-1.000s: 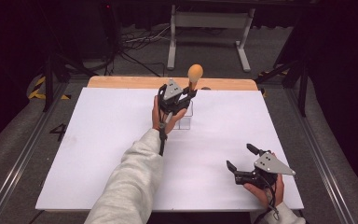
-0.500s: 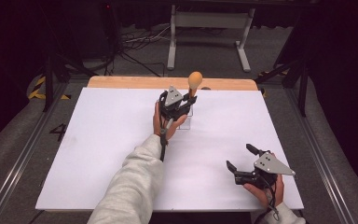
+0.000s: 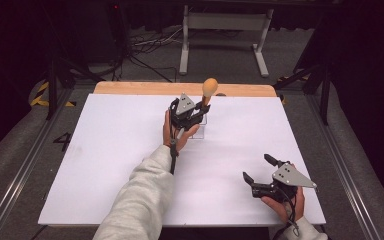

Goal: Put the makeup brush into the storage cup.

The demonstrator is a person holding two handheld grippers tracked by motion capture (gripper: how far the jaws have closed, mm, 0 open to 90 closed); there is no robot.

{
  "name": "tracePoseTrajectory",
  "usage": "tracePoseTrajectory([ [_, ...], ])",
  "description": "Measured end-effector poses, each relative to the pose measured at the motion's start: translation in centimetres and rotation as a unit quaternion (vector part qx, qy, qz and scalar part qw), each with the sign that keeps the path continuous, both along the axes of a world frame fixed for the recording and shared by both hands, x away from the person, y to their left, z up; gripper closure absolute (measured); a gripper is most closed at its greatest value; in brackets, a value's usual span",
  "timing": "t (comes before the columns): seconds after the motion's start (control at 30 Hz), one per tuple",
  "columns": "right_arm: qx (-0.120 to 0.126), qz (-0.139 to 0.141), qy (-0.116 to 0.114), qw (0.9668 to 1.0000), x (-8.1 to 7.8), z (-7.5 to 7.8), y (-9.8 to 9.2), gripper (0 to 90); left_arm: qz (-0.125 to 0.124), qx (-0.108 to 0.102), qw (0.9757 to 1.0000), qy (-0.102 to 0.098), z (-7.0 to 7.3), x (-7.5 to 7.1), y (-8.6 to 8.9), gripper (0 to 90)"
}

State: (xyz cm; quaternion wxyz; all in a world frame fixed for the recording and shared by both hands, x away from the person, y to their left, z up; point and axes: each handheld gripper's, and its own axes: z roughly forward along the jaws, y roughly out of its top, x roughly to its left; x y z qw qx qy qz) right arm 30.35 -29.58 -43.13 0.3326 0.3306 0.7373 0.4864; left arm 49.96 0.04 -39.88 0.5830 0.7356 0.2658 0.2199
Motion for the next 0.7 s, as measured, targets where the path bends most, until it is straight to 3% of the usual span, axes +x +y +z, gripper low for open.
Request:
tracePoseTrajectory([
  [0.7, -0.001, -0.002, 0.001, 1.0000, 0.12, -0.02, -0.08, 8.5, -0.002, 0.009, 1.0000, 0.003, 0.09, -0.02, -0.09, 72.3],
])
